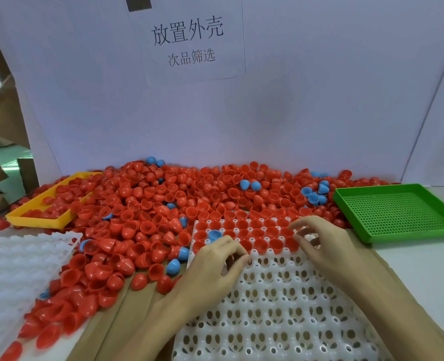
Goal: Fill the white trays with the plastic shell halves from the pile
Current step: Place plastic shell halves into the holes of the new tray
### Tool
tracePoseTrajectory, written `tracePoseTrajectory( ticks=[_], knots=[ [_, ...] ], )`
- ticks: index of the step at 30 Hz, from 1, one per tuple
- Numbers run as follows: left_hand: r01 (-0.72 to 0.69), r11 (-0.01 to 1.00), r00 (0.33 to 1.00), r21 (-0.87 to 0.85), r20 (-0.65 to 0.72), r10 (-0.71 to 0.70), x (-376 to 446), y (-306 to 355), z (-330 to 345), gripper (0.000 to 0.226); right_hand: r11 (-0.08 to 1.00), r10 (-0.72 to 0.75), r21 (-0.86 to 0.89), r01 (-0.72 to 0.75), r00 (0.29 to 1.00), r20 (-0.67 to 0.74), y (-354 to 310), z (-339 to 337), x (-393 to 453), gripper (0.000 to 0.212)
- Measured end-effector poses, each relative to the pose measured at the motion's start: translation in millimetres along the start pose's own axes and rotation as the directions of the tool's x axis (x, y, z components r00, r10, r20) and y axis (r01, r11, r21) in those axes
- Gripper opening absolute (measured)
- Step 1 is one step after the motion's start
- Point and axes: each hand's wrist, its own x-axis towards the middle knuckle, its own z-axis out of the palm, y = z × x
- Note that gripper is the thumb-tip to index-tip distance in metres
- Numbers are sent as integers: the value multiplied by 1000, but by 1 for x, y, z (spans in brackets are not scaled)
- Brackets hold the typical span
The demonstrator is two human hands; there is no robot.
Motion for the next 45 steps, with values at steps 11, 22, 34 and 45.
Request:
tracePoseTrajectory(
  ticks=[11,22,34,45],
  knots=[
    [98,994,988,-38,123,-93,4,-3,-2,12,993,-32,-109,44,993,110,7,6,2,24],
    [166,956,985,243,-97,-146,129,-50,-4,16,990,-24,-132,44,988,153,3,4,2,19],
    [251,867,964,430,-30,-264,147,-98,3,43,986,3,-164,24,986,167,-1,3,0,13],
    [84,993,964,87,-260,-59,75,-34,-15,52,991,31,-131,-8,983,179,-7,-8,2,22]
  ],
)
